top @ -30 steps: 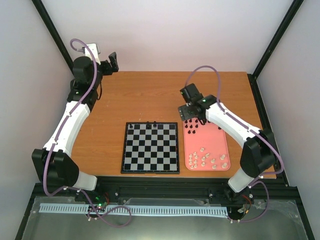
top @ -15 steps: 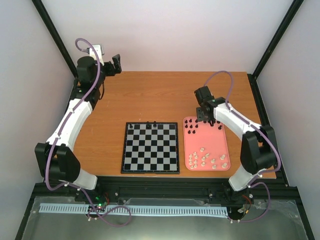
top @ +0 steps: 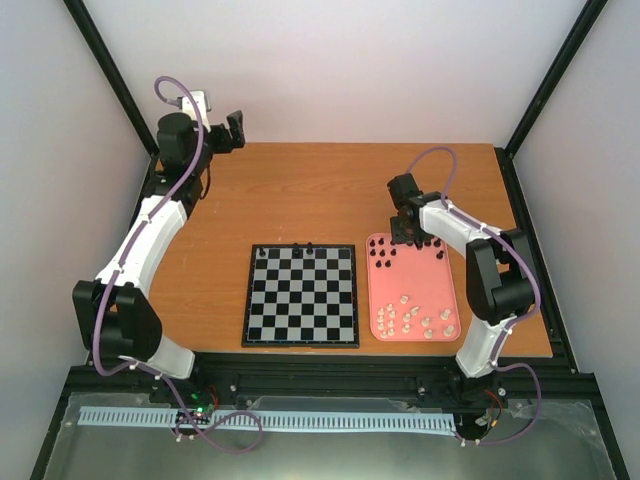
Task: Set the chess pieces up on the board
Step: Pick up the chess piece from the storage box.
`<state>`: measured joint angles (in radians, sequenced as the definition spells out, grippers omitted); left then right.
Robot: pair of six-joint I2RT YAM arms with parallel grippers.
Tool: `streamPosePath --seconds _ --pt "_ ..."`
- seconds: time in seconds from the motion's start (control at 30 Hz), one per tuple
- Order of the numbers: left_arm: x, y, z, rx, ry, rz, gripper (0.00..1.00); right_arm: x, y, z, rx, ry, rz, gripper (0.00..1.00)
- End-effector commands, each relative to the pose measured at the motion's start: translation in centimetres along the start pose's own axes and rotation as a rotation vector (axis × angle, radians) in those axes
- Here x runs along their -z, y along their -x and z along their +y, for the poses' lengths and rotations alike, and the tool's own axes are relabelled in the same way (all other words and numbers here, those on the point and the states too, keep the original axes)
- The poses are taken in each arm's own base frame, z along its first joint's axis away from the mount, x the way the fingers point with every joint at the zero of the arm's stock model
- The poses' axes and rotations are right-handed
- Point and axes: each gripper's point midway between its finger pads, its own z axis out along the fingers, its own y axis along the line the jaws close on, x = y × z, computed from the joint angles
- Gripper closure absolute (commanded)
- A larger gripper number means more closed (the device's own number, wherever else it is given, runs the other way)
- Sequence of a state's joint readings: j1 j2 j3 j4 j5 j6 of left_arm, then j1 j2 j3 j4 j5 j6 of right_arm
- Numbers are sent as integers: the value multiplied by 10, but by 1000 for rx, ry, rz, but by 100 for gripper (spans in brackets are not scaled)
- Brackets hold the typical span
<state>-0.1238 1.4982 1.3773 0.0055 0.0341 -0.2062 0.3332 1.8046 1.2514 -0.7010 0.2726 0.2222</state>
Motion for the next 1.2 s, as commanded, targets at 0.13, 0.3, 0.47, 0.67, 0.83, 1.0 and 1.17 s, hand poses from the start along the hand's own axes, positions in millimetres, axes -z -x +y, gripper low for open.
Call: streamPosePath --seconds 0.13,0.3,0.47,0.67,0.83,1.0,1.17 --pt "-1 22 -5 0 -15 -55 0 -13 16 5 -11 47 -5 59" --pt "-4 20 -5 0 -16 -50 0 -18 16 6 -13 55 2 59" --pt "-5 19 -4 1 -12 -47 0 -20 13 6 -14 57 9 61" --pt "-6 19 -4 1 -11 -46 0 -25 12 3 -20 53 19 62" --pt "-7 19 -3 -2 -7 -45 0 -27 13 2 -22 54 23 64" --pt "-8 17 -3 -2 -4 -42 0 -31 14 3 -18 59 29 64" --pt "-9 17 -2 -3 -1 -42 0 -33 13 2 -18 53 35 68"
